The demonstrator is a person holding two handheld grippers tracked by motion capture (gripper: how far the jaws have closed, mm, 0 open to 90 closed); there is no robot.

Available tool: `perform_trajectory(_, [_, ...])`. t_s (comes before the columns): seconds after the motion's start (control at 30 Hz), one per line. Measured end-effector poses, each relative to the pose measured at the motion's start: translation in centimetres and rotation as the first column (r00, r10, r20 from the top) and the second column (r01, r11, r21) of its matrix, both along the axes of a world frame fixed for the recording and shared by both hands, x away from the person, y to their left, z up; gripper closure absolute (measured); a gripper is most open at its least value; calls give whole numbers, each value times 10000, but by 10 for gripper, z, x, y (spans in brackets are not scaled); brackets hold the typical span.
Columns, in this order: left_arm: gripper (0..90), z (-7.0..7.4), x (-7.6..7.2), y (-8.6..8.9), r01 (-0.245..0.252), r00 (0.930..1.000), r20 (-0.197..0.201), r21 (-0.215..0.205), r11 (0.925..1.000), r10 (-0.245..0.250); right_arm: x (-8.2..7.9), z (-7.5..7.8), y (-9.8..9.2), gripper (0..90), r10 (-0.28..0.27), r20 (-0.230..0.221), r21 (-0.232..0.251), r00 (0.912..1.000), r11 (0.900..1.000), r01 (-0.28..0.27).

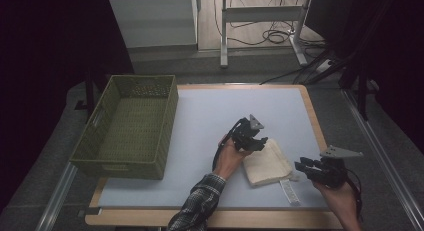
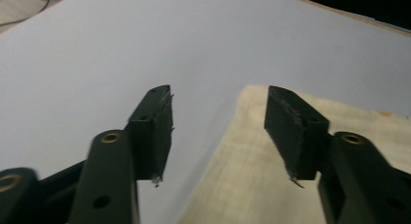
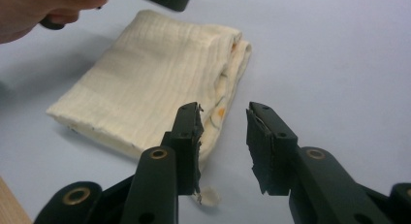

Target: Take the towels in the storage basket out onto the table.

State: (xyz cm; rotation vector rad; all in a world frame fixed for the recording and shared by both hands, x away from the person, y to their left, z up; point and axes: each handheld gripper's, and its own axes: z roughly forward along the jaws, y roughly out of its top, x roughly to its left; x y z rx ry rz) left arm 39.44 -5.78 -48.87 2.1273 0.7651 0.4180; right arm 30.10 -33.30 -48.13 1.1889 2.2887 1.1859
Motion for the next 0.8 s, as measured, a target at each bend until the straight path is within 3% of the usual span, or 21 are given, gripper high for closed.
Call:
perform_trajectory(0.13, [416, -2, -5, 20, -213, 9997, -128, 32, 9998, 213, 11, -3, 13, 628, 103, -214, -37, 9997, 9999, -104])
perform_trajectory(0.27, [498, -10, -8, 41, -294, 9981, -536, -55, 9996, 291, 16, -12, 23, 616, 115, -610, -150, 9981, 9998, -124])
perform_trajectory(0.4, [521, -21, -8, 53, -422, 9955, -856, -222, 9989, 402, 16, -22, 24, 621, 59, -988, -252, 9951, 9996, -84])
perform_trajectory(0.5, [523, -28, -7, 57, -491, 9935, -1043, -245, 9985, 463, 13, -28, 22, 671, 121, -1313, -316, 9913, 9994, -164])
perform_trajectory(0.63, [526, -34, -6, 56, -485, 9927, -1104, -33, 9988, 479, 6, -29, 21, 674, 182, -1359, -461, 9906, 9986, -246])
perform_trajectory(0.8, [488, -40, -1, 55, -589, 9926, -1056, 130, 9982, 600, 0, -32, 20, 600, 49, -1325, -676, 9912, 9976, -140])
